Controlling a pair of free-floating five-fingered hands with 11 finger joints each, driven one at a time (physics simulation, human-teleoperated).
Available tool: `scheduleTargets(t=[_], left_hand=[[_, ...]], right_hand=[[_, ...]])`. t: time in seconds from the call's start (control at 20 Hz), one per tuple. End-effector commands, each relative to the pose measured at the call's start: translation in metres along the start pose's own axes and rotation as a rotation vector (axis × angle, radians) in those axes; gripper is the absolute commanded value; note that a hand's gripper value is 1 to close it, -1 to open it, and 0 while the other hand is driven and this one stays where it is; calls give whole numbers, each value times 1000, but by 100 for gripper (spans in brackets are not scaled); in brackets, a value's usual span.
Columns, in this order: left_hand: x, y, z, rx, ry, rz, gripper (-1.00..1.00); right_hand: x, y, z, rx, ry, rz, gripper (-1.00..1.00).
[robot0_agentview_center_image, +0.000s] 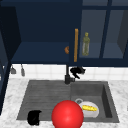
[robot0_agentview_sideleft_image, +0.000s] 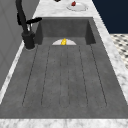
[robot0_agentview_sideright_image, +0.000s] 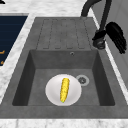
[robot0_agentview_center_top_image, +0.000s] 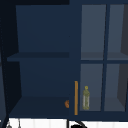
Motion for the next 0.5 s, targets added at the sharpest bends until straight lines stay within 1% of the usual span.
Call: scheduleTargets(t=[0.0, 0.15, 0.2, 0.3, 0.35, 0.45], left_hand=[[0, 0, 0, 0, 0, 0, 0], [0, 0, 0, 0, 0, 0, 0], [0, 0, 0, 0, 0, 0, 0], [0, 0, 0, 0, 0, 0, 0], [0, 0, 0, 0, 0, 0, 0], [0, 0, 0, 0, 0, 0, 0]], right_hand=[[4, -6, -1, -66, -63, -113, -100], [11, -2, 5, -47, -89, -88, -100], [15, 1, 7, -53, -82, -77, -100], [26, 12, 13, -62, -47, -76, -100], [32, 18, 17, -67, -42, -69, -100], [50, 27, 29, -84, -26, -54, -100]])
